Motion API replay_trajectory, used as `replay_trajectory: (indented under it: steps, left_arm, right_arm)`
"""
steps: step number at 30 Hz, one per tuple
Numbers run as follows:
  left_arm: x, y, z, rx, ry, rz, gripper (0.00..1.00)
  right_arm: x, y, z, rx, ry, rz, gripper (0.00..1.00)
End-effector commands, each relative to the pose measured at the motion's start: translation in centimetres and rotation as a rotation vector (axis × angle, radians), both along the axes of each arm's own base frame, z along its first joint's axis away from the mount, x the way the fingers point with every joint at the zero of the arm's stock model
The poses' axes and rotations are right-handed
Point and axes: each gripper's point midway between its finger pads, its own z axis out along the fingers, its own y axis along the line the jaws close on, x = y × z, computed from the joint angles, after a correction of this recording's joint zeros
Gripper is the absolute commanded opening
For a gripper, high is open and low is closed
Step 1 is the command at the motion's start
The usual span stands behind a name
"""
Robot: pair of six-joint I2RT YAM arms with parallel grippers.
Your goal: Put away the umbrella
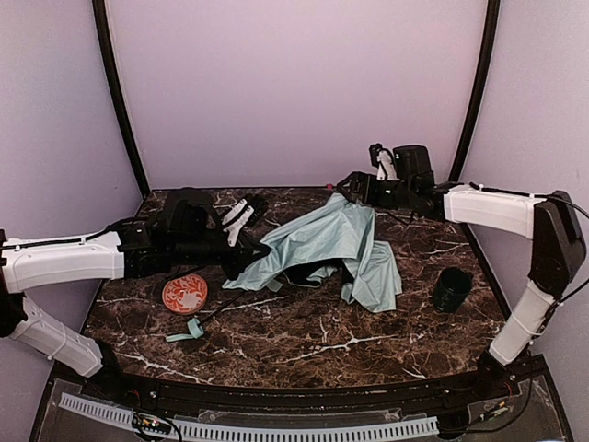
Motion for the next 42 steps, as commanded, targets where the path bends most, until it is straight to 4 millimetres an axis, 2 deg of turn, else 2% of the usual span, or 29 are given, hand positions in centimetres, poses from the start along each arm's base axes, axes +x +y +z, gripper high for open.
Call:
replay_trajectory:
  steps: [1,3,8,11,13,16,19,25,28,31,34,36,39,42]
  left_arm:
    - [0.5,-1.4,3.2,-0.088,-0.096,-0.026,0.0]
    - [1.0,-2.0,4.2,-0.116,-0.11,-0.023,0.0]
    - [1.5,-5.3,6.9,-0.187,-0.083,-0.099,0.0]
    - [1.9,-6.6,8.7,-0.231,-0.085,-0.125,0.0]
    - [2.6,-7.0,9.1,-0.216,-0.093,-0.116,0.0]
    - [3.8,-7.8,7.6,-0.139,-0.095,-0.109,0.0]
    - [4.6,-9.1,5.6,-0.087,-0.064,-0.129,0.0]
    - [8.1,-11.1,0.8,0.039,-0.037,-0.081,0.0]
    - [10.4,-10.2,-2.2,0.096,0.031,-0.028,0.0]
    - [11.7,-8.6,-4.5,0.092,0.144,0.021,0.0]
    - [12.0,-7.6,-5.4,0.076,0.187,0.043,0.0]
    - [11.8,-7.4,-5.5,0.065,0.193,0.038,0.0]
    - [11.6,-7.6,-4.9,0.029,0.18,0.021,0.0]
    - [11.7,-7.6,-4.5,0.014,0.175,0.027,0.0]
  right_arm:
    - [-1.0,4.2,-2.9,-0.092,0.037,0.134,0.92]
    - [-2.2,5.9,-4.6,-0.109,0.052,0.178,0.9]
    - [-4.4,9.6,-6.6,-0.206,-0.007,0.23,0.9]
    - [-4.7,10.3,-8.2,-0.253,-0.016,0.227,0.9]
    - [-4.9,10.5,-9.5,-0.265,-0.006,0.222,0.9]
    - [-5.1,10.9,-11.2,-0.292,-0.002,0.227,0.9]
    - [-5.4,12.0,-11.9,-0.277,-0.015,0.265,0.9]
    - [-4.9,13.5,-11.6,-0.244,-0.052,0.296,0.91]
    - [-2.8,12.0,-9.9,-0.239,-0.057,0.238,0.92]
    - [0.0,9.2,-6.3,-0.13,-0.04,0.174,0.92]
    - [1.6,6.6,-2.9,-0.055,-0.052,0.13,0.91]
    - [1.9,5.2,-1.6,-0.08,-0.058,0.112,0.91]
    - [2.5,2.7,-1.1,-0.167,-0.042,0.047,0.92]
    - [2.2,0.1,-2.2,-0.216,0.027,-0.01,0.92]
